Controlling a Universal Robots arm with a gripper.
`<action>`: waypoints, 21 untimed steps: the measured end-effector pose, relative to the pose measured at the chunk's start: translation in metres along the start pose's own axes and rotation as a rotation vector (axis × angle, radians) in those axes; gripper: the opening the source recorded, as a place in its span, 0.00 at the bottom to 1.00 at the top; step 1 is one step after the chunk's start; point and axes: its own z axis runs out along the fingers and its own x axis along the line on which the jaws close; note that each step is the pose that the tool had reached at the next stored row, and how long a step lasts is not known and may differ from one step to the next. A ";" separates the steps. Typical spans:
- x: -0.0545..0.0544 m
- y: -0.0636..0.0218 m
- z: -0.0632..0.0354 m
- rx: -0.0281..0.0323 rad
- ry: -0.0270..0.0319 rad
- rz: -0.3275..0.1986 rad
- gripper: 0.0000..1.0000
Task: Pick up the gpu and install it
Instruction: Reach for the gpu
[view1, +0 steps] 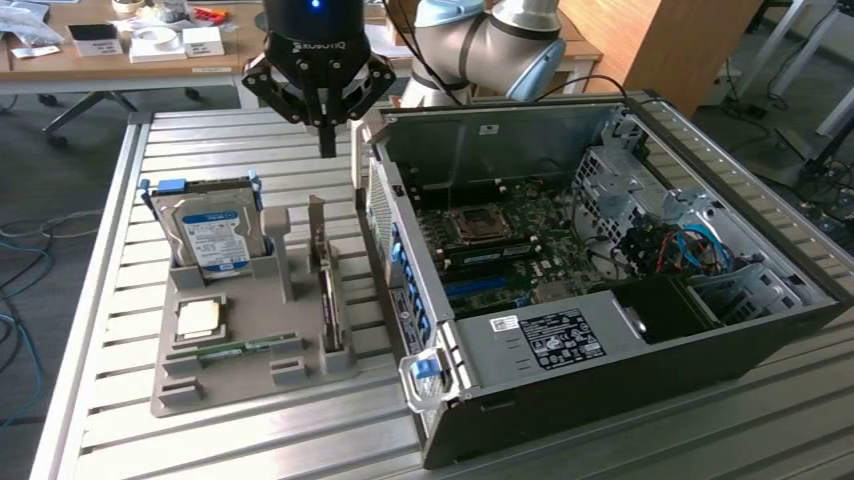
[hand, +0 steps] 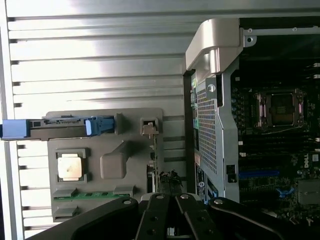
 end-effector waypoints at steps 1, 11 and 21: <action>0.000 0.0000 0.0000 0.0000 0.0000 0.000 0.11; 0.004 -0.0012 -0.0002 -0.0001 0.0000 0.000 0.11; 0.005 -0.0129 -0.0007 0.0000 0.0000 0.000 0.11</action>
